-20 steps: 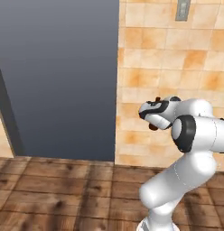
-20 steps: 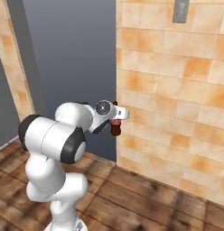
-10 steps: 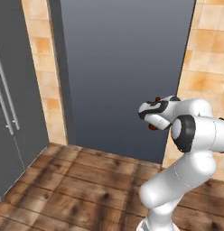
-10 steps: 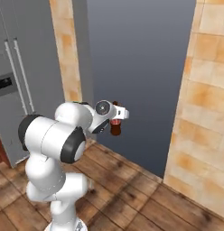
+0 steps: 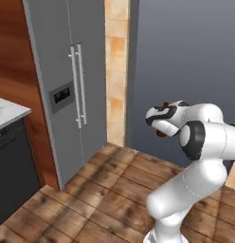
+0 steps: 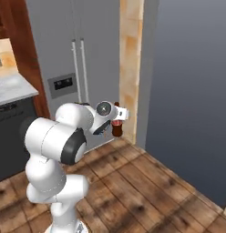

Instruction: Place the large bottle from the dining counter next to the other large bottle outside the sink, and place the small bottle from the dining counter next to the other small bottle inside the sink.

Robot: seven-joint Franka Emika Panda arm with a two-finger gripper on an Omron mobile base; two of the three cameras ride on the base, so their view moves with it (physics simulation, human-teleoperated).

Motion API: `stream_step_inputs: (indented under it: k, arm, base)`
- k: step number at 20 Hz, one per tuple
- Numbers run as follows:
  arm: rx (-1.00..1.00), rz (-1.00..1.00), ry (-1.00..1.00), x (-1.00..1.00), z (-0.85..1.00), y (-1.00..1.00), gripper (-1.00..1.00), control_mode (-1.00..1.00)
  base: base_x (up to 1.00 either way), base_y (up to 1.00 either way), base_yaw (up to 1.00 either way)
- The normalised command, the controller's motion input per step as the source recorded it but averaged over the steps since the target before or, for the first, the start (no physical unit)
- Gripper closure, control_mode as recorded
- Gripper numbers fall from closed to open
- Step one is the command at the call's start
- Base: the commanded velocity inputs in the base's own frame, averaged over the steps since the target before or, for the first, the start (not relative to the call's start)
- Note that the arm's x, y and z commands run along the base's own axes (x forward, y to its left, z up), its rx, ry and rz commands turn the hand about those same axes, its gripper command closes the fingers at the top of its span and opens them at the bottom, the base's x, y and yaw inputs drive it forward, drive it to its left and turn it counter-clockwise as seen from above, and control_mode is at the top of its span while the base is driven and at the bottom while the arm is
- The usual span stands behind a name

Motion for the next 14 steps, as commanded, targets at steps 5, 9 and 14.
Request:
stream_step_inputs:
  k: [5, 9, 14]
  arm:
    - [0.0, 0.0, 0.0, 0.0, 0.0, 0.0, 1.0, 1.0]
    - [0.0, 0.0, 0.0, 0.0, 0.0, 0.0, 1.0, 1.0]
    - [0.0, 0.0, 0.0, 0.0, 0.0, 0.0, 1.0, 1.0]
  base:
    - [0.0, 0.97, 0.41]
    - [0.0, 0.95, 0.4]
    - [0.04, 0.9, 0.34]
